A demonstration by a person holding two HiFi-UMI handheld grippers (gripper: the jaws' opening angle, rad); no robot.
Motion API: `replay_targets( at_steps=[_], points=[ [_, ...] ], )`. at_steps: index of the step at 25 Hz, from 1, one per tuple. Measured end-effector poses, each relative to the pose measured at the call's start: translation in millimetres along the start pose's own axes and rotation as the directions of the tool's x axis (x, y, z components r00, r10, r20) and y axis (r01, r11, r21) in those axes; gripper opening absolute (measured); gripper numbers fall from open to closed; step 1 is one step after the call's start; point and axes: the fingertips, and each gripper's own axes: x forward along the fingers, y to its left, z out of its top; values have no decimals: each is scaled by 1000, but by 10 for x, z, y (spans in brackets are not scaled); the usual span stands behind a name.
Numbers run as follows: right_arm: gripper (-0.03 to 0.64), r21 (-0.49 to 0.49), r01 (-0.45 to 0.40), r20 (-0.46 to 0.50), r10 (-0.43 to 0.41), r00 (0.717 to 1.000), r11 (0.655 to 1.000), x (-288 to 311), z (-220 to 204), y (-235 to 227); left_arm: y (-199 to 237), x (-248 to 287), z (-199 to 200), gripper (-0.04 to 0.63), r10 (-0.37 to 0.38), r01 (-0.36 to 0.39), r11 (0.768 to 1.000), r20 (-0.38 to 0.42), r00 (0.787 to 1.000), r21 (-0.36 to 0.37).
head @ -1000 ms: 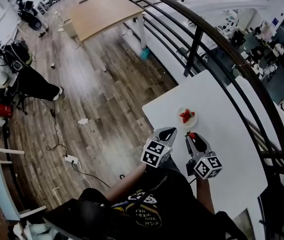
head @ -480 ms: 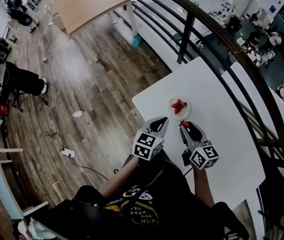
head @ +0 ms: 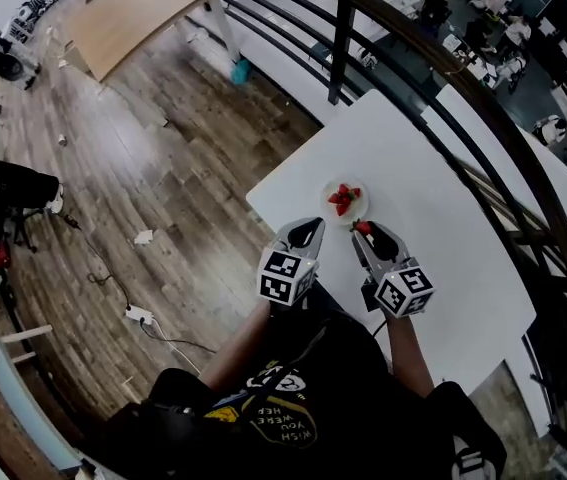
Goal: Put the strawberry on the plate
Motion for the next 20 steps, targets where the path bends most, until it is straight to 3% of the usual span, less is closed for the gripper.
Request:
replay_targets(
  at_steps=[4,10,20],
  points=[
    [147,-22,22,5,-22,1000,1000,129,23,-89,122,109,33,5,-8,8,1000,-3,1000,-18],
    [147,-22,54,-24,-54,998,998,224,-78,-226,236,237,-37,3,-10,10,993,1,1000,-115],
    [147,-61,106,-74,-110,991,992,408,-335,-554,224,605,-182,3,-82,77,992,-56,995,-95]
  ],
)
